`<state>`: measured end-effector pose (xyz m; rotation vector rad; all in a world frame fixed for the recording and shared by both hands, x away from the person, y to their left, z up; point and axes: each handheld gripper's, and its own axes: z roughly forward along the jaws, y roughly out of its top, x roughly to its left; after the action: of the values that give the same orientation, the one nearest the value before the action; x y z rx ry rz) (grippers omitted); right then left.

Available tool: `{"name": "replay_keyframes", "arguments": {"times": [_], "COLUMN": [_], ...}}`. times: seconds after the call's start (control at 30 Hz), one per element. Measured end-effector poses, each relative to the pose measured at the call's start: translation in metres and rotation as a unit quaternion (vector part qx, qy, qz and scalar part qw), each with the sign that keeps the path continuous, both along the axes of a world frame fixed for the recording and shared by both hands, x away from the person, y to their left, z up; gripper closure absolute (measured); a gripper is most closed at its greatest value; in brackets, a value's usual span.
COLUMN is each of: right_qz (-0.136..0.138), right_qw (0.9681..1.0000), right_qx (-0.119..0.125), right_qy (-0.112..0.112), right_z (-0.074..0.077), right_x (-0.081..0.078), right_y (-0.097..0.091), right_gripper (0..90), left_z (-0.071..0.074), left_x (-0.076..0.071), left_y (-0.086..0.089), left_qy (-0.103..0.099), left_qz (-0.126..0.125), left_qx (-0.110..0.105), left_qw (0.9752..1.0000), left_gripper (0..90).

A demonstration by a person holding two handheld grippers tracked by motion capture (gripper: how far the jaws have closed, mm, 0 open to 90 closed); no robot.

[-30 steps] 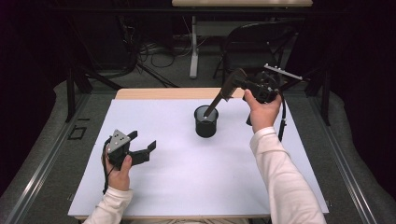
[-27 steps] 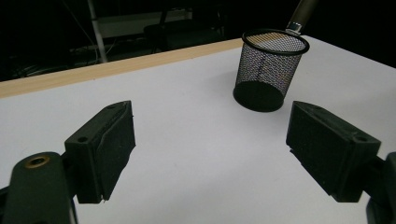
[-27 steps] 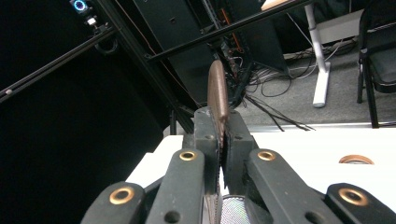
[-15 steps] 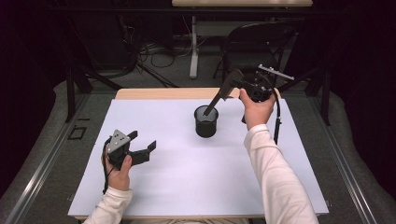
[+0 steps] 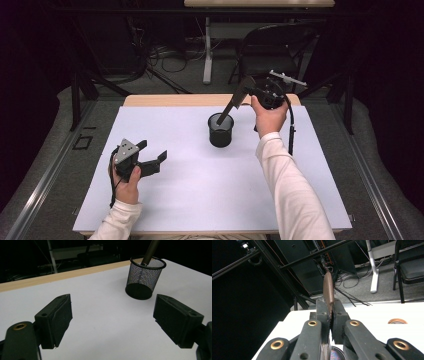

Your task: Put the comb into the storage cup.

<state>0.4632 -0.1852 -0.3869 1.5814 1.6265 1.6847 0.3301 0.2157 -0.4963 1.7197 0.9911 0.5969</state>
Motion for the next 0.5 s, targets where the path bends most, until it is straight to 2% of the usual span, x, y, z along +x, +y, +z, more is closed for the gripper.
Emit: {"name": "replay_keyframes", "arguments": {"times": [0.5], "right_qz": [-0.002], "right_qw": [0.9999], "right_qx": [-0.006], "right_qy": [0.016], "right_z": [-0.023], "right_x": [0.006], "right_y": [0.006], "right_gripper": [87.2], "left_z": [0.0], "left_x": [0.0], "left_y": [0.0], "left_qy": [-0.001], "left_qz": [-0.001], "left_qx": [0.0], "left_qw": [1.0], "left_gripper": [15.7]}}
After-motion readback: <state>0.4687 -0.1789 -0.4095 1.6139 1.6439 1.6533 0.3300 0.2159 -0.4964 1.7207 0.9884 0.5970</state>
